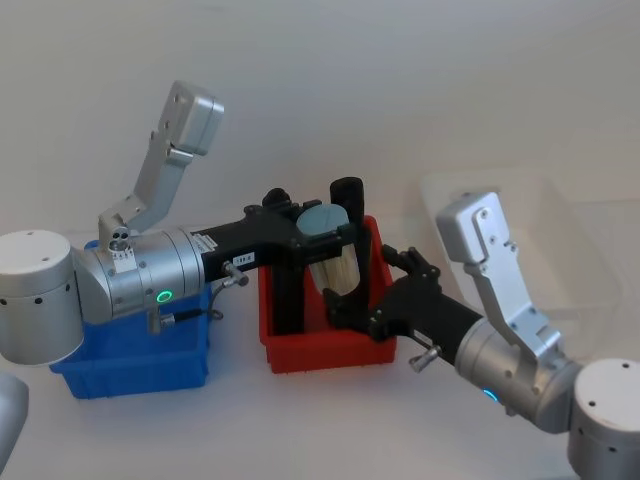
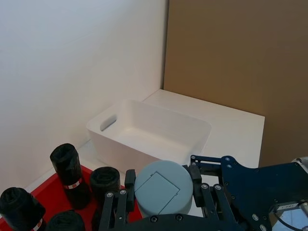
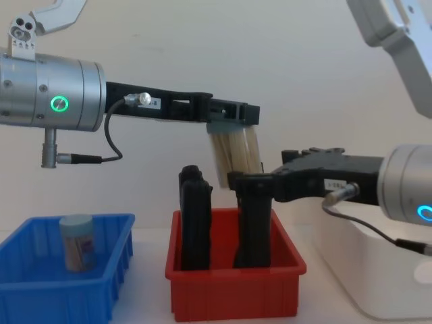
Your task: Pick the cotton swabs from the blue box and place them into the white box.
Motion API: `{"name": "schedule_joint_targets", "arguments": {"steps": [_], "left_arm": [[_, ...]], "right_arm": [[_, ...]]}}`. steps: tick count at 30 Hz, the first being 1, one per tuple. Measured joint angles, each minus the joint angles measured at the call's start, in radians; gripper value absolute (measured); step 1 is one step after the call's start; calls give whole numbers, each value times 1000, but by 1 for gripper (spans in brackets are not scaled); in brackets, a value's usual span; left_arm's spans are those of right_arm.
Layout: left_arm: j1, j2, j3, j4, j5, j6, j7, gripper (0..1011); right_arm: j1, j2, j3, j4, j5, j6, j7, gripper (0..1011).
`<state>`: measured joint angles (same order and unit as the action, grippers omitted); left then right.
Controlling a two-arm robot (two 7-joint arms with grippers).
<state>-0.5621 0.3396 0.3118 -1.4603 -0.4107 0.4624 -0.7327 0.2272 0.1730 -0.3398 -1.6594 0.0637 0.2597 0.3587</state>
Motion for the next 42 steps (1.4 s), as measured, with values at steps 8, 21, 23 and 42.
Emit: {"name": "schedule_joint_targets", "arguments": {"steps": [8, 21, 23, 42], "left_arm": [[0, 0, 0, 0, 0, 0, 0, 670], [0, 0, 0, 0, 0, 0, 0, 670], [0, 0, 0, 0, 0, 0, 0, 670], [0, 0, 1, 0, 0, 0, 0, 767]], "right_arm": [[39, -32, -13, 43, -18, 3, 9, 1002], [92, -71, -27, 108, -32, 3, 18, 891], [96, -74, -28, 114, -32, 2, 20, 862], [120, -91, -40, 140, -28, -14, 37, 644]]}}
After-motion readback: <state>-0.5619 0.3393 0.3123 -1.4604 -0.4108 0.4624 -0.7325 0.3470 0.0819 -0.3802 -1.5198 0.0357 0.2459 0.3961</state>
